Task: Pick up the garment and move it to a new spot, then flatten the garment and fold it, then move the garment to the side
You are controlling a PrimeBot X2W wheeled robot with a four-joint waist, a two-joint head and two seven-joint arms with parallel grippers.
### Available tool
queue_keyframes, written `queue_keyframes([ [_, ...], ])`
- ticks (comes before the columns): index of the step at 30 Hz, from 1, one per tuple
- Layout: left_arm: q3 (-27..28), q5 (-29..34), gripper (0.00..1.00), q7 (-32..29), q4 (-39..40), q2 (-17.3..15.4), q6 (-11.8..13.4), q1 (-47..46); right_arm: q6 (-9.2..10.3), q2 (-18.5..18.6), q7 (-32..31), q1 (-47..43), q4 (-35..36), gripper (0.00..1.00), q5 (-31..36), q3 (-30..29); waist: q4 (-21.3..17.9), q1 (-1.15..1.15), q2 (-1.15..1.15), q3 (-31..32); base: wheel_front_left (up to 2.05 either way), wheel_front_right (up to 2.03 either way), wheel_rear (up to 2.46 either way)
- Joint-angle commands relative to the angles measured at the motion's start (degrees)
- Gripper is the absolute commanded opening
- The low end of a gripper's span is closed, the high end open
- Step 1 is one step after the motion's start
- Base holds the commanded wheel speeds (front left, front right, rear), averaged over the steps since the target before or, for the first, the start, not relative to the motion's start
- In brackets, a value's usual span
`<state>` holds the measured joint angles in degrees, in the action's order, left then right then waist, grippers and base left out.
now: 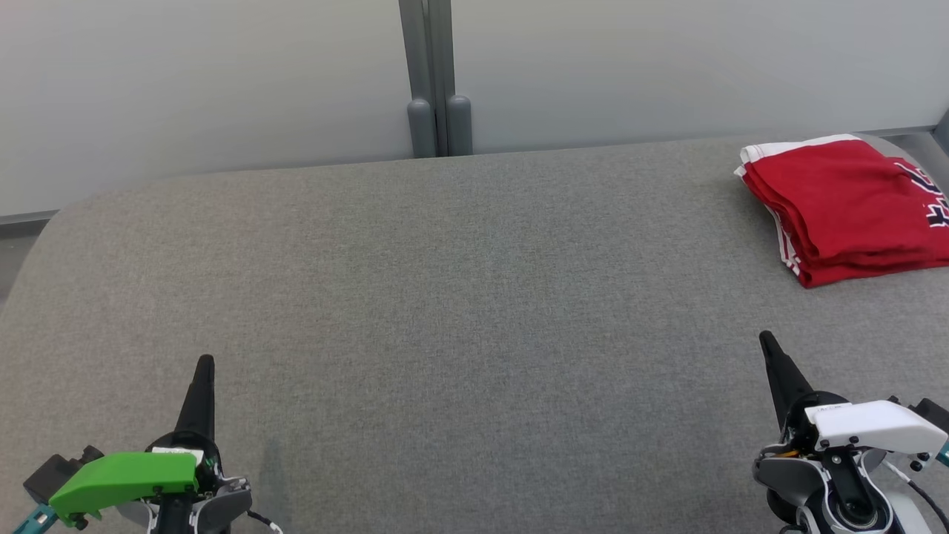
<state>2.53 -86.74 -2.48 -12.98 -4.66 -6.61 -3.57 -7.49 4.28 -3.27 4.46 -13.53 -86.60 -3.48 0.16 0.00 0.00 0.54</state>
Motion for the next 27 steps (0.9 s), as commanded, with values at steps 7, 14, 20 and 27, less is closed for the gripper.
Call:
queue_keyframes([
  [7, 0.9, -3.85, 0.0, -1.1, -0.41, -0.15, -0.63, -2.02, -0.01, -0.16, -1.12, 1.31, -0.23, 0.0, -3.49, -0.84, -0.06, 0.0, 0.0, -0.29, 0.0, 0.0, 0.0],
  [14, 1.49, -6.36, 0.0, -1.92, -0.83, -0.06, -0.99, -2.73, -0.01, -0.28, -1.85, 1.79, -0.38, 0.0, -5.9, -1.41, -0.12, 0.0, 0.0, -0.55, 0.0, 0.0, 0.0],
  [20, 1.86, -7.7, 0.0, -2.31, -1.04, 0.03, -1.11, -2.99, -0.01, -0.39, -2.2, 1.97, -0.46, 0.0, -7.07, -1.74, -0.16, 0.0, 0.0, -0.72, 0.0, 0.0, 0.0],
  [27, 2.05, -7.42, 0.0, -2.5, -1.06, 0.2, -1.06, -2.98, -0.01, -0.48, -2.37, 1.88, -0.48, 0.0, -6.88, -1.88, -0.16, 0.0, 0.0, -0.72, 0.0, 0.0, 0.0],
])
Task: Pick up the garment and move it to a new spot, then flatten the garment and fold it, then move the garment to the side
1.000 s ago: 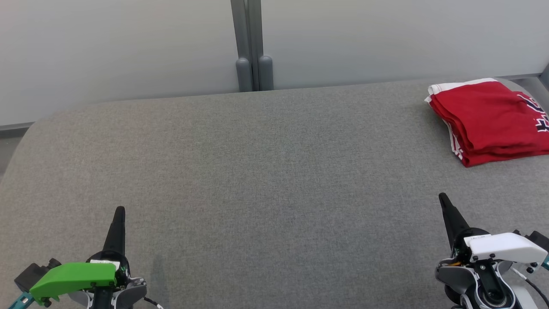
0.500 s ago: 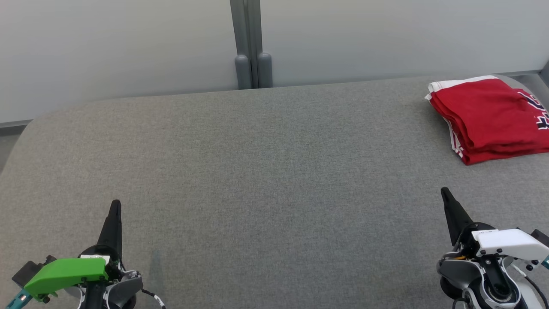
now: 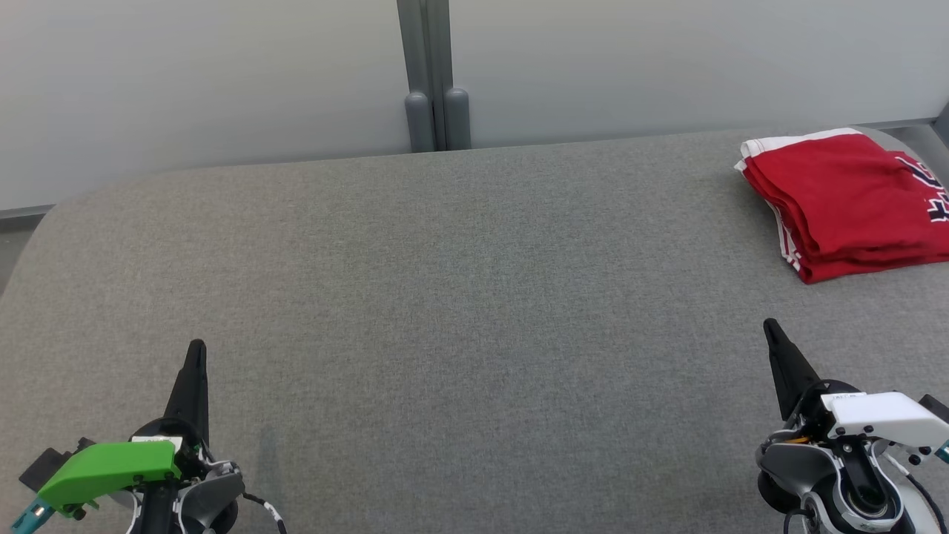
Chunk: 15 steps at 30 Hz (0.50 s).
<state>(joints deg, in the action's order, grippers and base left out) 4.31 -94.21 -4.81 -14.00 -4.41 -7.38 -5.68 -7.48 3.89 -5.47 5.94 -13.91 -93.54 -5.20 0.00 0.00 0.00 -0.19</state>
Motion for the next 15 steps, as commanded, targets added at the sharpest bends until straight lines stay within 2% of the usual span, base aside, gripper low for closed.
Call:
queue_keyframes([
  [1, 0.28, 0.08, 0.0, -0.2, -0.02, -0.04, -0.3, -0.88, -0.02, -0.11, -0.19, 0.4, -0.1, 0.0, 0.08, -0.18, 0.0, 0.0, 0.0, 0.0, 0.0, 0.0, 0.0],
  [15, 0.57, 0.52, 0.0, -0.48, -0.05, 0.23, -0.3, -0.91, -0.02, -0.27, -0.44, 0.42, -0.11, 0.0, 0.39, -0.39, 0.0, 0.0, 0.0, 0.01, 0.0, 0.0, 0.0],
])
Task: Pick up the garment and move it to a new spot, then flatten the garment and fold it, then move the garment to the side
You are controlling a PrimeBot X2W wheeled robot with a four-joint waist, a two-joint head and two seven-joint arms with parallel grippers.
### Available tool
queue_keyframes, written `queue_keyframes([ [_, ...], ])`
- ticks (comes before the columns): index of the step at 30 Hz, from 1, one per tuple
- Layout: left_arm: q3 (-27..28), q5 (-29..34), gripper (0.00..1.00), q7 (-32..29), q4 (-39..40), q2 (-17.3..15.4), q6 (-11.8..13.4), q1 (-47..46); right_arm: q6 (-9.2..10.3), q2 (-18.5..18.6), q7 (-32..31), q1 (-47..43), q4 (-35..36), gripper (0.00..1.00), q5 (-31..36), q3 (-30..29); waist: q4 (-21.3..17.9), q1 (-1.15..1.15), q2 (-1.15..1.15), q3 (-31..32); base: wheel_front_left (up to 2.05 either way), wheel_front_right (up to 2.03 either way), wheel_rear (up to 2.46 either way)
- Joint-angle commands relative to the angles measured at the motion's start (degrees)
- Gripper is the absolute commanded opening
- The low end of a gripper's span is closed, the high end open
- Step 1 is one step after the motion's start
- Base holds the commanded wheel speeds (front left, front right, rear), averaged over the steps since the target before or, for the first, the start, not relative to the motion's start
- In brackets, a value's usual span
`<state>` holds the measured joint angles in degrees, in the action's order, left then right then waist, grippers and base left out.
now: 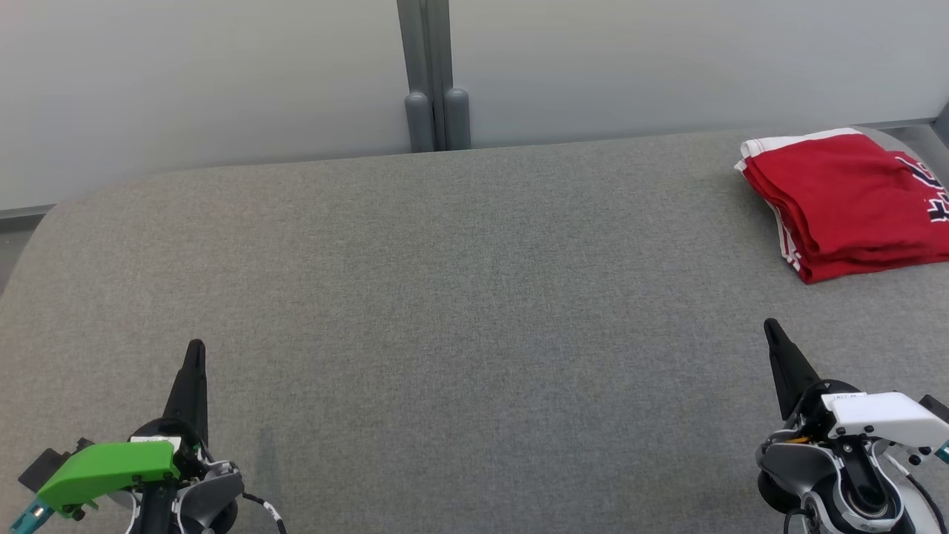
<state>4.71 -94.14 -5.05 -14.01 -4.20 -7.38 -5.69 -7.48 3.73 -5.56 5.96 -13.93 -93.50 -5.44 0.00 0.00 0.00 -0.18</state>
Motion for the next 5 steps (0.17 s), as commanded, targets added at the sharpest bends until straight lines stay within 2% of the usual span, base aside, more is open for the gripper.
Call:
queue_keyframes([
  [1, 0.2, 0.47, 0.0, -0.26, -0.03, 0.04, -0.3, -0.9, -0.02, -0.11, -0.3, 0.4, -0.1, 0.0, 0.36, -0.16, 0.0, 0.0, 0.0, 0.0, 0.0, 0.0, 0.0],
  [5, 0.28, 0.53, 0.0, -0.25, -0.03, 0.11, -0.3, -0.9, -0.02, -0.13, -0.33, 0.4, -0.11, 0.0, 0.32, -0.22, 0.0, 0.0, 0.0, 0.0, 0.0, 0.0, 0.0],
])
